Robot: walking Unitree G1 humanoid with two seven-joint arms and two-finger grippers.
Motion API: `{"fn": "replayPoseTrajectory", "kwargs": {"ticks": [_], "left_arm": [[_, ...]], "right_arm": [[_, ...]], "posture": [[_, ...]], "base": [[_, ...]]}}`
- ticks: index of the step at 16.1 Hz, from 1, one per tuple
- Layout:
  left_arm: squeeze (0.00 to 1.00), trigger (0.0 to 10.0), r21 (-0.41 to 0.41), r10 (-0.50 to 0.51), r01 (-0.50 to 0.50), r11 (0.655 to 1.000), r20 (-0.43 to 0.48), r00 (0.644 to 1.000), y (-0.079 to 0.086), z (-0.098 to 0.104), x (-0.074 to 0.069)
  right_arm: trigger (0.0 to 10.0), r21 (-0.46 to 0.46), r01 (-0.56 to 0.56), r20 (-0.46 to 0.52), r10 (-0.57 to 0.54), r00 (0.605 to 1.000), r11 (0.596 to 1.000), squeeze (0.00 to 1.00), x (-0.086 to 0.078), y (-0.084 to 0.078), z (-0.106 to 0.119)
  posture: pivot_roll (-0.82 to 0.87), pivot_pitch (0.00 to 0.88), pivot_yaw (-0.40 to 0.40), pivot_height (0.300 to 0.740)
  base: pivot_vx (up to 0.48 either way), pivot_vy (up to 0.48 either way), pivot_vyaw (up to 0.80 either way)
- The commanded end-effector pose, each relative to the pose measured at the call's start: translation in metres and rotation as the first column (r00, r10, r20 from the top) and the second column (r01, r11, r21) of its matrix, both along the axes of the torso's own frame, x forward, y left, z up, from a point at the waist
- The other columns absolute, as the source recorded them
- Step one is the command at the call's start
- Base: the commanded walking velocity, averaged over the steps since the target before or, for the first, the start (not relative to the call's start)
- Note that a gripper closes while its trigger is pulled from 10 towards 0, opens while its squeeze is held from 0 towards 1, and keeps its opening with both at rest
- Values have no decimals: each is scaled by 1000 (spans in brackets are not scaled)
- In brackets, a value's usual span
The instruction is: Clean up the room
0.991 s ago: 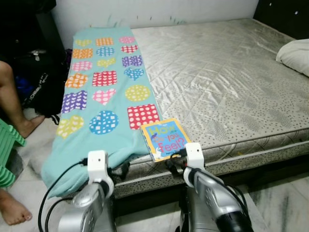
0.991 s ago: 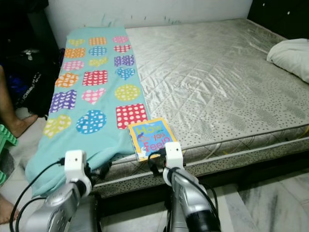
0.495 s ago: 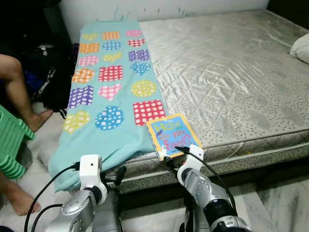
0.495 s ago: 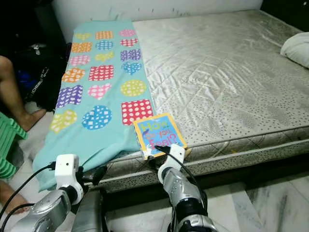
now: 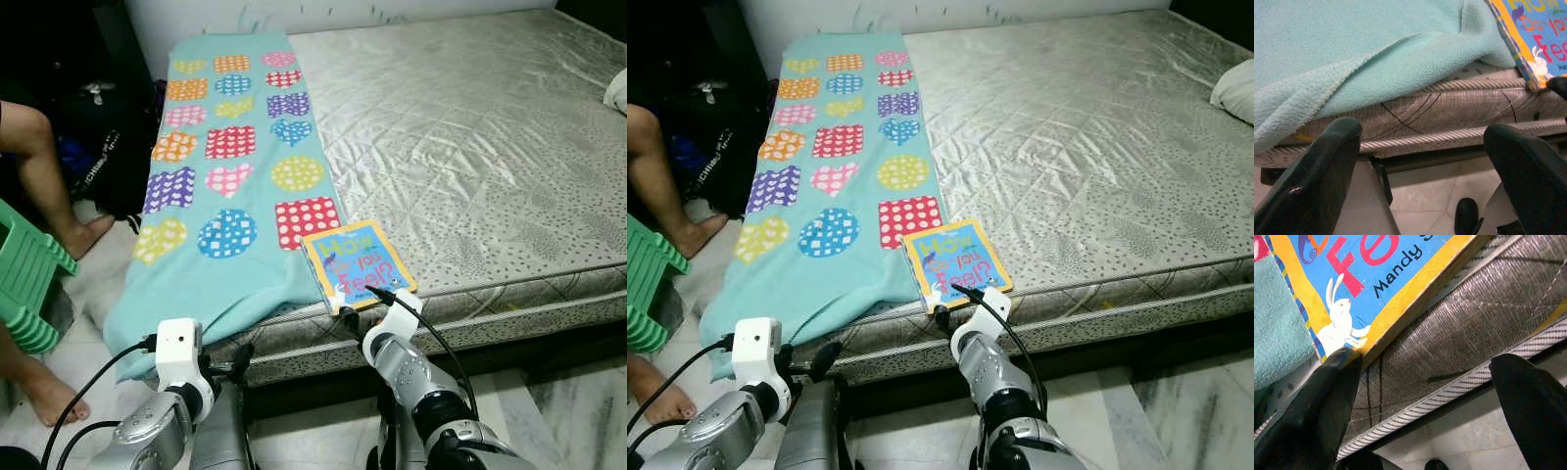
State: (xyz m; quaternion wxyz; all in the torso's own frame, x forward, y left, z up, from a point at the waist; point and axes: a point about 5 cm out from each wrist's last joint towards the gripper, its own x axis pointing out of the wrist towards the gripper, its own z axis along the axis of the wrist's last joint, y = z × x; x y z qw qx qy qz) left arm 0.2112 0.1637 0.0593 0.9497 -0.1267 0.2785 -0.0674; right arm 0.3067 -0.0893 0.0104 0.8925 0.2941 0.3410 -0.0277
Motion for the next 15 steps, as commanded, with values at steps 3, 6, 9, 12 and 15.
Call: {"fn": "replayPoseTrajectory", "kwargs": {"ticks": [3,6,9,12,15], "left_arm": [[0,10000,15,1,-1,1000,6,1000,3,3,1],[0,10000,34,-1,1,999,22,1000,4,4,2],[0,10000,56,48,-51,997,53,997,9,6,2],[0,10000,42,63,-66,997,74,995,10,8,3],[0,10000,8,95,-97,995,142,985,11,16,6]], "right_arm": [[10000,24,-12,46,10,999,1000,0,11,15,14],[10000,-44,-4,123,9,992,999,0,20,2,24],[10000,-119,21,205,3,979,993,0,28,-12,36],[10000,-92,41,274,-15,962,995,0,30,-13,45],[10000,-91,14,378,21,925,996,0,28,-10,55]], "posture": [[115,77,41,541],[112,69,39,541],[108,65,38,541],[91,61,40,541],[75,59,39,541]], "base": [[0,0,0],[0,0,0],[0,0,0],[0,0,0],[0,0,0]]}}
